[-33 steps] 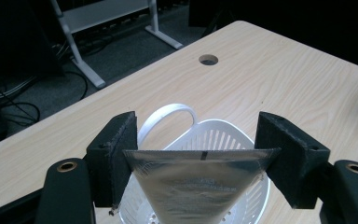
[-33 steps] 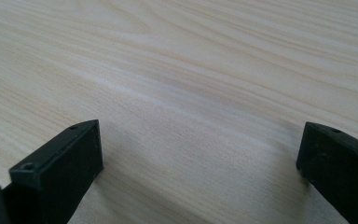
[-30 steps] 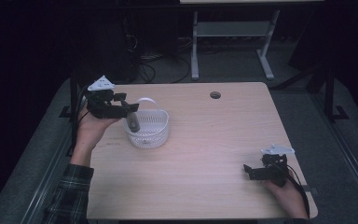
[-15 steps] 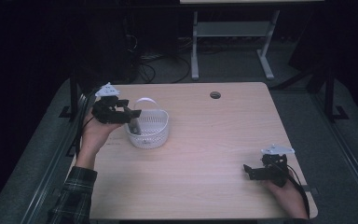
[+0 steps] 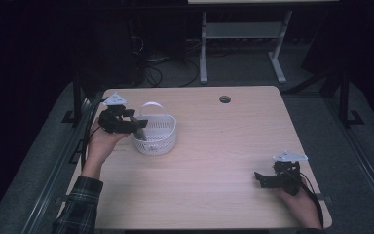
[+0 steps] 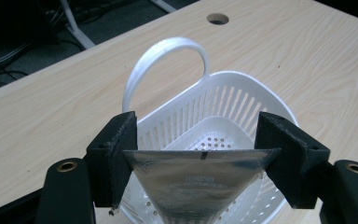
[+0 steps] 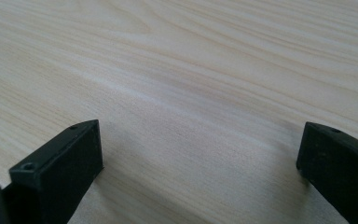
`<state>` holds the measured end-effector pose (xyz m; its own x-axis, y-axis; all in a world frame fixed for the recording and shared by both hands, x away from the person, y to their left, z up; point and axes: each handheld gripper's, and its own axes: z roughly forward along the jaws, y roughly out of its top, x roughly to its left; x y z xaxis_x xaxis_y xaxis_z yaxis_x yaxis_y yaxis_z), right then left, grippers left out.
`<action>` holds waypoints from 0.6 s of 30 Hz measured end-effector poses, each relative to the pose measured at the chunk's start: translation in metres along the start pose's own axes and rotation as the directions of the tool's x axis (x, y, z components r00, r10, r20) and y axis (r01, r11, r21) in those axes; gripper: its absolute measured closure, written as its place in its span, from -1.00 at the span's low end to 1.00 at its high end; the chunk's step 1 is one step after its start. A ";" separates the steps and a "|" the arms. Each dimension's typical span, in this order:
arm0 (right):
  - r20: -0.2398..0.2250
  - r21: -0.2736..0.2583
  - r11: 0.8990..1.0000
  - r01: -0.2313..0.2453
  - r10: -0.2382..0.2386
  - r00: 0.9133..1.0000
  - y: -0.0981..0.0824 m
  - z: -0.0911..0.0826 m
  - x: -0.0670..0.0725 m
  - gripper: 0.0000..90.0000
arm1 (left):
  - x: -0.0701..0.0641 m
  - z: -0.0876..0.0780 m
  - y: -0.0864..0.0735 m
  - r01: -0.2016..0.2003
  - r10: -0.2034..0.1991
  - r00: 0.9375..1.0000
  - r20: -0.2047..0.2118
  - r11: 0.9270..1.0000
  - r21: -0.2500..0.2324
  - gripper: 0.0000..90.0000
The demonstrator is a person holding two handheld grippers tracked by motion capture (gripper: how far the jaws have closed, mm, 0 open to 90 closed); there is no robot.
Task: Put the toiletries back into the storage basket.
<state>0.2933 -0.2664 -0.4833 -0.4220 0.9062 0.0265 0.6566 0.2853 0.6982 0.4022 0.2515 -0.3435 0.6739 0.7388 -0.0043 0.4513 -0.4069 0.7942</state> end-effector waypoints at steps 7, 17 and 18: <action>0.000 0.000 1.000 0.000 0.000 1.000 0.000 0.000 0.000 -1.00 | 0.001 0.006 -0.007 0.019 -0.019 1.000 -0.004 1.000 0.011 -0.34; 0.001 0.000 1.000 0.001 -0.001 1.000 0.000 0.000 0.000 -1.00 | 0.001 0.011 -0.012 0.010 -0.010 1.000 -0.006 0.999 0.033 -0.34; 0.001 0.000 1.000 0.001 -0.001 1.000 0.000 0.000 0.000 -1.00 | 0.001 0.011 -0.014 0.012 -0.012 1.000 -0.004 0.999 0.032 -0.34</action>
<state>0.2933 -0.2664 -0.4833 -0.4220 0.9063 0.0255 0.6562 0.2859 0.6983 0.4034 0.2520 -0.3610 0.6659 0.7460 -0.0114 0.4781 -0.4149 0.7741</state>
